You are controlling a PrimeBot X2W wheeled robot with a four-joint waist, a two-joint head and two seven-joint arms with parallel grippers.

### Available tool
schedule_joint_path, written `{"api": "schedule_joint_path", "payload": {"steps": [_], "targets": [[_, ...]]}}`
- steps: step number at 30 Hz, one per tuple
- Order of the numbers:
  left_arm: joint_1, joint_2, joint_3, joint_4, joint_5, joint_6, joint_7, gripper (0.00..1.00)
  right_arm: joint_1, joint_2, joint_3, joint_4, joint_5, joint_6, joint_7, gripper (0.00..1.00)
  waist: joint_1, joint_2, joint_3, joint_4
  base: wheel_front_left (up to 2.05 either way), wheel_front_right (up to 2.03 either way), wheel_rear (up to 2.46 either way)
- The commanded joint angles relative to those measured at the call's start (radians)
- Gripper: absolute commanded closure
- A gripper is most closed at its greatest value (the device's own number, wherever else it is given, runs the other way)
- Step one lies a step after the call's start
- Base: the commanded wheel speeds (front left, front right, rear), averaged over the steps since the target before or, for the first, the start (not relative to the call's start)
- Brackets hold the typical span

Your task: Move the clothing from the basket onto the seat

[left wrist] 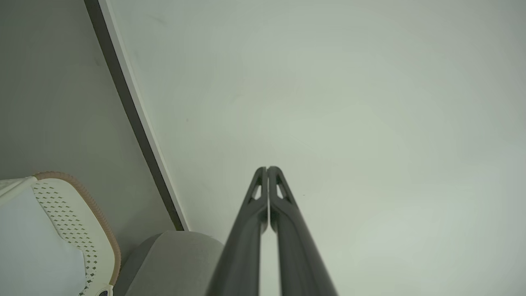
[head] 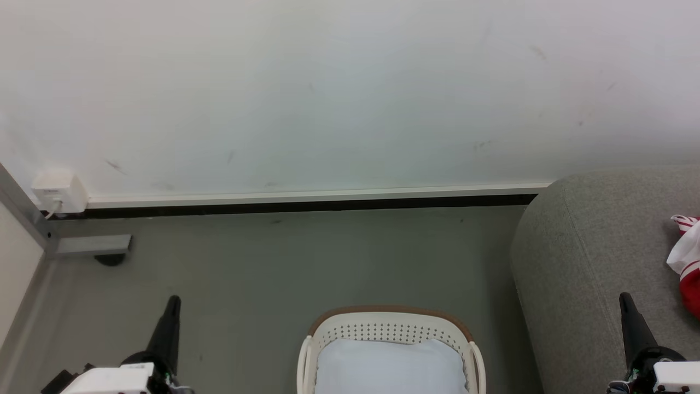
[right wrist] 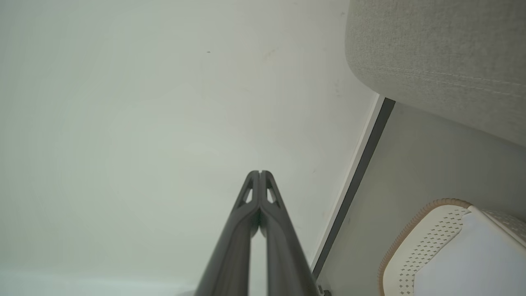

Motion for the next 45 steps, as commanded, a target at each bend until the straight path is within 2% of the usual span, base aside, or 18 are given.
{"api": "schedule_joint_path", "payload": {"steps": [1, 8, 45], "targets": [[-0.013, 0.002, 0.006, -0.005, -0.022, -0.007, 0.004, 1.0, -0.014, -0.008, -0.005, -0.007, 0.02, -0.002, 0.004, 1.0, 0.0, 0.0, 0.0, 0.0, 0.0, 0.0, 0.0], [-0.014, 0.0, 0.014, -0.009, -0.066, -0.011, 0.017, 1.0, -0.013, -0.009, -0.007, -0.014, 0.066, -0.002, 0.017, 1.0, 0.0, 0.0, 0.003, -0.001, 0.0, 0.0, 0.0], [-0.012, 0.0, 0.013, -0.009, -0.063, -0.01, 0.016, 1.0, -0.012, -0.008, -0.006, -0.013, 0.062, -0.002, 0.017, 1.0, 0.0, 0.0, 0.003, -0.001, 0.0, 0.0, 0.0]]}}
